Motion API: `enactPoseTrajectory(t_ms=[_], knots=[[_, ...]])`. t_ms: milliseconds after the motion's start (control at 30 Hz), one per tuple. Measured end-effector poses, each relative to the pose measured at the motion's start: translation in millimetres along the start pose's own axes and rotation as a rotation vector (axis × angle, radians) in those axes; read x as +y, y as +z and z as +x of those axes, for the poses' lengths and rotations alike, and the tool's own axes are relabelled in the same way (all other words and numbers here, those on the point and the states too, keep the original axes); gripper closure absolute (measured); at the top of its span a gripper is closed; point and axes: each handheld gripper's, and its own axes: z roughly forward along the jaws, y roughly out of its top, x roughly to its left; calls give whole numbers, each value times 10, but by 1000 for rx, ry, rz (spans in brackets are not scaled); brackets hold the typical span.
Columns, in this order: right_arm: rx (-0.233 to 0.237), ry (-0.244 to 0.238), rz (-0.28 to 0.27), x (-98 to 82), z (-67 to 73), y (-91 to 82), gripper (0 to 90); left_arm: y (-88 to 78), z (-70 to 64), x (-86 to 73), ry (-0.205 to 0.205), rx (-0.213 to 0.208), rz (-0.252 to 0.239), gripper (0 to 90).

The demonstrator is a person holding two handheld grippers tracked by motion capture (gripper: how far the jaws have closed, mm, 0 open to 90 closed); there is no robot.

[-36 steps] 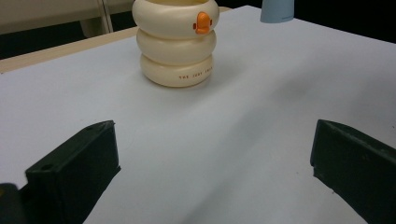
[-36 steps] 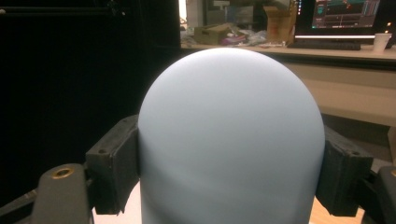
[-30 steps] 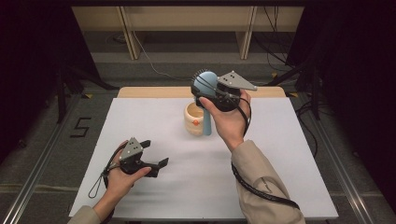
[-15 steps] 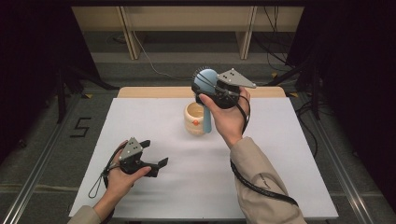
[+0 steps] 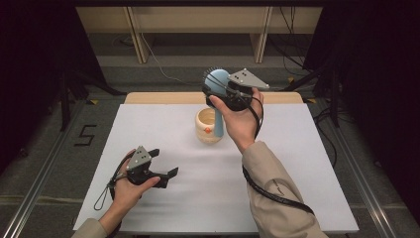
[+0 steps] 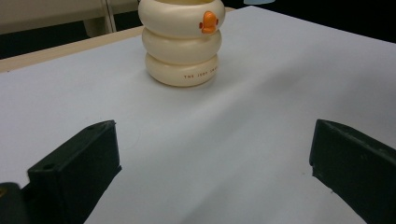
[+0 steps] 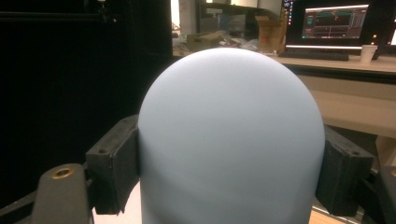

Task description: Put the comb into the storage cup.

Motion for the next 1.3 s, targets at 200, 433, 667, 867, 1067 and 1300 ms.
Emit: enactPoseTrajectory(t_ms=[200,433,667,867,1067,1300], knots=[[-9,-5,-5,43,-15,21,217,1,0,0,-7,-3,-3,11],[-11,-6,-6,67,-25,40,218,0,-1,3,-5,-5,-4,12],[-13,-6,-7,85,-30,79,218,2,0,3,-7,-5,-6,12],[-15,-14,-13,120,-27,108,218,-1,2,5,-11,-6,-8,12],[-20,-14,-15,141,-38,145,218,-2,6,6,-9,-5,-9,13],[-25,-15,-13,152,-48,185,217,-4,7,6,-16,-5,-12,15]])
